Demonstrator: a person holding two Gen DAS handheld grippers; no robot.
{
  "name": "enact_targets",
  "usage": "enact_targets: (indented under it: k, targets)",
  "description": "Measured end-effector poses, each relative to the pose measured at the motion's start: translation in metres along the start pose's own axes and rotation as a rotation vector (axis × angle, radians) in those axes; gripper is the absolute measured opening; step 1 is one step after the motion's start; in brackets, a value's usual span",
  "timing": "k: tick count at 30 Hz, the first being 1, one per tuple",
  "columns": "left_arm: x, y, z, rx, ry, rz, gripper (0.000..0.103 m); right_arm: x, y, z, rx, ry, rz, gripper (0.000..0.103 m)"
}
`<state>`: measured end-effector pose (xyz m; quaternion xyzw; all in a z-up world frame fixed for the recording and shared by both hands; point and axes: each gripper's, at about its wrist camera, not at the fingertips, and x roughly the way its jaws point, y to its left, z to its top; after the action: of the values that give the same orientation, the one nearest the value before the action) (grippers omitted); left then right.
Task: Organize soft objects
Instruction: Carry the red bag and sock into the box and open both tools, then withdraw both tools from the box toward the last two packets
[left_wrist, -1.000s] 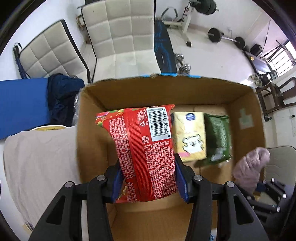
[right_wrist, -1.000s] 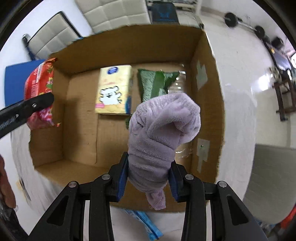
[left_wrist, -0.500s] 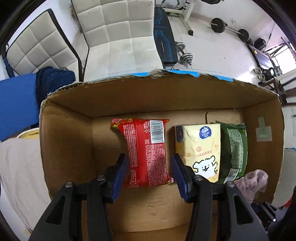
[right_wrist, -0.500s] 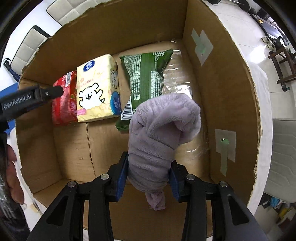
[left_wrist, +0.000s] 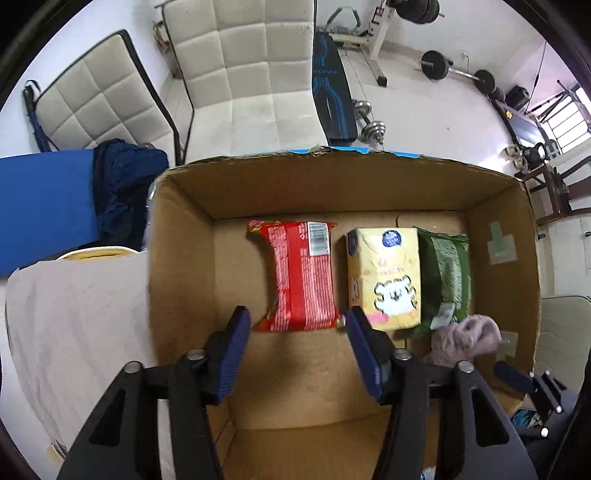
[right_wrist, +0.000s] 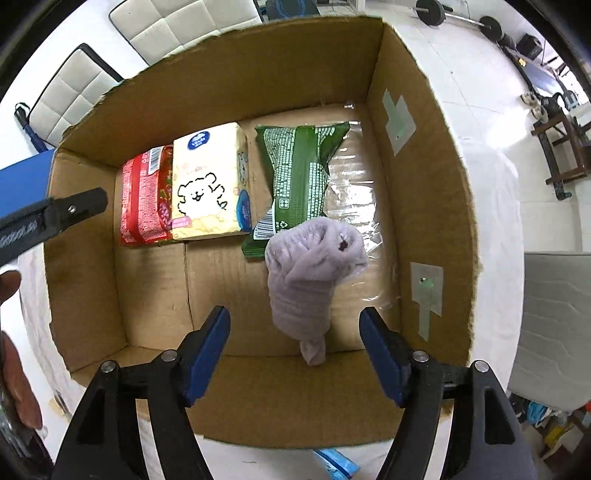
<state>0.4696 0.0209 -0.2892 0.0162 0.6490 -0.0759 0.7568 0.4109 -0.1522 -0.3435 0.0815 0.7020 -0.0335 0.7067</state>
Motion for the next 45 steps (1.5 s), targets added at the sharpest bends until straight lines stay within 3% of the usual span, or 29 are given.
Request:
enact_targets:
  k: [2,5,7,8,9,21,29,35,40,45]
  targets:
    - [-0.010,0.002,-0.009,-0.005,-0.019,-0.004,0.055,-0.007,0.000,-0.004,-0.015,-0.011,-0.007,0.077]
    - [-0.027,0.005,-0.026,-0.024,-0.045,-0.018,0.059,-0.015,0.000,-0.011,-0.034,-0.033,-0.011,0.090]
    - [-0.039,0.007,-0.036,-0.037,-0.071,-0.019,0.093,-0.024,0.002,-0.016,-0.050,-0.052,-0.027,0.091]
    - [-0.046,0.006,-0.044,-0.036,-0.090,-0.015,0.096,-0.028,0.002,-0.019,-0.057,-0.061,-0.034,0.096]
    - [-0.051,0.004,-0.048,-0.036,-0.099,-0.009,0.098,-0.035,0.002,-0.021,-0.062,-0.067,-0.034,0.103]
    - [-0.101,-0.007,-0.097,-0.059,-0.195,0.010,0.100,-0.093,0.003,-0.057,-0.117,-0.192,-0.055,0.103]
    - [-0.127,-0.013,-0.126,-0.055,-0.256,0.026,0.100,-0.116,0.001,-0.080,-0.130,-0.221,-0.019,0.103]
    - [-0.101,-0.005,-0.157,-0.072,-0.183,0.051,0.100,-0.095,-0.010,-0.111,-0.142,-0.171,-0.002,0.103]
    - [-0.037,0.004,-0.177,-0.132,-0.011,0.038,0.100,-0.044,-0.024,-0.136,-0.137,-0.064,0.004,0.103]
    - [0.022,0.003,-0.181,-0.150,0.098,0.051,0.099,0.008,-0.035,-0.152,-0.115,0.033,0.019,0.103]
